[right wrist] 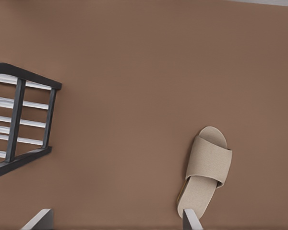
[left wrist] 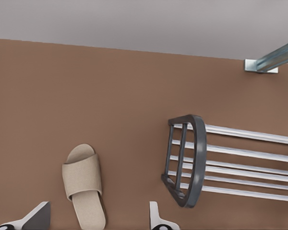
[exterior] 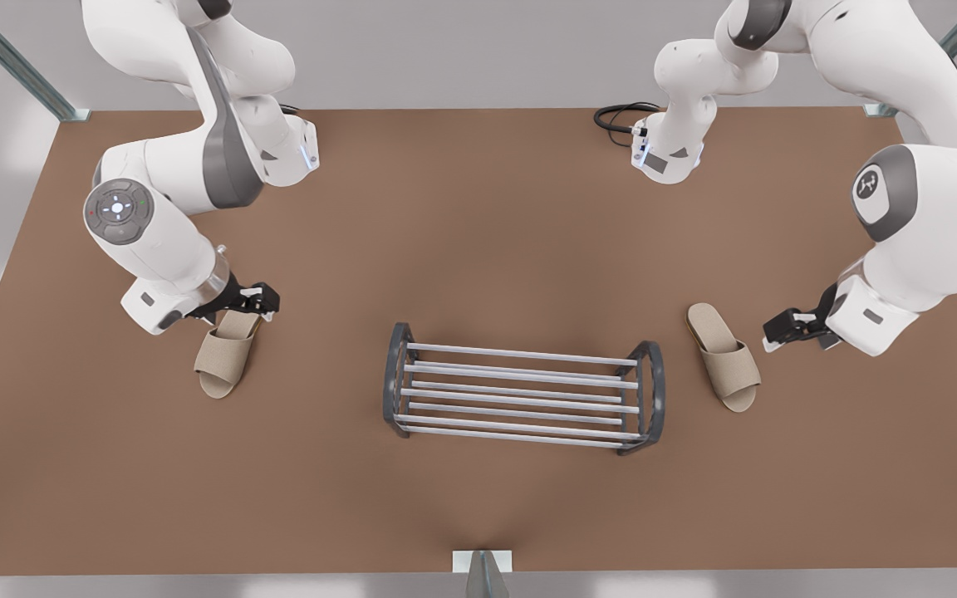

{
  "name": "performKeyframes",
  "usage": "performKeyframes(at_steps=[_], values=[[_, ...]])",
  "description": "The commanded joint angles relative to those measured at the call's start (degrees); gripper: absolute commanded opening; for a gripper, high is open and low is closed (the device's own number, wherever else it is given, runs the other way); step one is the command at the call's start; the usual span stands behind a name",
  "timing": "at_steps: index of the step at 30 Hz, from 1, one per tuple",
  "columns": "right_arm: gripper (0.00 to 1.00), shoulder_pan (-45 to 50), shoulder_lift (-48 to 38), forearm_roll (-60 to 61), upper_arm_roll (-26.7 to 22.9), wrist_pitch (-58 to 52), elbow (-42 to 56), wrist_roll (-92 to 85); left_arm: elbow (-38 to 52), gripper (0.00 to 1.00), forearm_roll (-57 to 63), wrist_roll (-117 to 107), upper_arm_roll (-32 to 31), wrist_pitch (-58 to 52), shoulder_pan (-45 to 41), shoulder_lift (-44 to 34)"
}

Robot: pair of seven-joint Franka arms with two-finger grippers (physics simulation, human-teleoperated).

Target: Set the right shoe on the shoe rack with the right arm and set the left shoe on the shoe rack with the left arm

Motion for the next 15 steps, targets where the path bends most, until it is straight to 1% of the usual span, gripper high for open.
performKeyframes(at_steps=[1, 3, 4, 5, 6, 7, 8, 9, 10, 11, 12, 13, 14, 15], values=[[1.00, 0.7, -0.1, -0.6, 0.0, -0.3, 0.2, -0.1, 0.1, 1.00, 0.0, 3.7, 0.0, 0.2, 0.0, -0.1], [1.00, 0.1, 2.2, -0.4, 0.0, -0.4, 0.4, 0.3, 0.0, 1.00, 0.1, 3.8, 0.0, 0.2, 0.2, -0.1], [1.00, -0.6, 4.0, -0.2, -0.1, 0.1, 0.1, 0.4, -3.0, 1.00, 0.1, 3.9, 0.0, 0.4, 0.3, -2.0], [1.00, -2.6, 6.5, 0.1, -0.1, 0.3, 0.1, -0.4, -9.1, 1.00, 2.7, 3.7, 0.0, 0.6, -0.1, -7.8], [1.00, -2.6, 7.5, -0.3, -0.1, 0.9, 0.0, -0.5, -17.2, 1.00, 3.8, 3.4, 0.0, 4.4, -0.9, -13.5], [1.00, -2.5, 7.9, -0.3, -0.1, 1.3, -0.3, -0.5, -30.5, 1.00, 6.7, 2.0, 0.0, 17.0, -2.5, -19.5], [1.00, -2.1, 7.8, -0.2, 0.0, 1.8, -1.5, -0.4, -38.1, 1.00, 15.3, -9.3, 0.0, 28.4, -5.6, -20.0], [1.00, -2.0, 6.4, 0.0, 0.7, 1.2, -2.8, -0.3, -38.5, 1.00, 21.1, -21.9, 0.0, 30.3, -8.7, -17.5], [1.00, -3.0, 4.2, -0.1, 1.0, -1.0, -2.6, -1.2, -43.0, 1.00, 24.7, -34.3, 0.1, 37.2, -9.8, -17.4], [1.00, -7.0, 2.7, -0.2, 1.0, -3.1, -2.5, -4.0, -47.9, 1.00, 31.5, -43.9, 0.3, 43.1, -9.8, -17.8], [1.00, -11.7, 2.3, -0.4, 1.2, -3.3, -2.0, -10.4, -49.1, 1.00, 39.6, -55.4, 0.2, 43.1, -10.5, -17.6], [1.00, -27.1, 1.5, -1.0, 14.9, -3.2, -1.6, -16.1, -51.2, 1.00, 47.2, -70.1, 0.2, 43.1, -11.7, -17.6], [1.00, -45.7, 1.7, -6.9, 37.7, -3.2, -1.8, -15.7, -52.1, 1.00, 49.7, -83.6, 0.2, 43.0, -13.0, -17.5], [1.00, -54.2, 1.7, -9.9, 50.1, -3.2, -2.1, -15.7, -54.7, 1.00, 53.2, -93.2, 0.3, 42.5, -13.4, -18.9]])
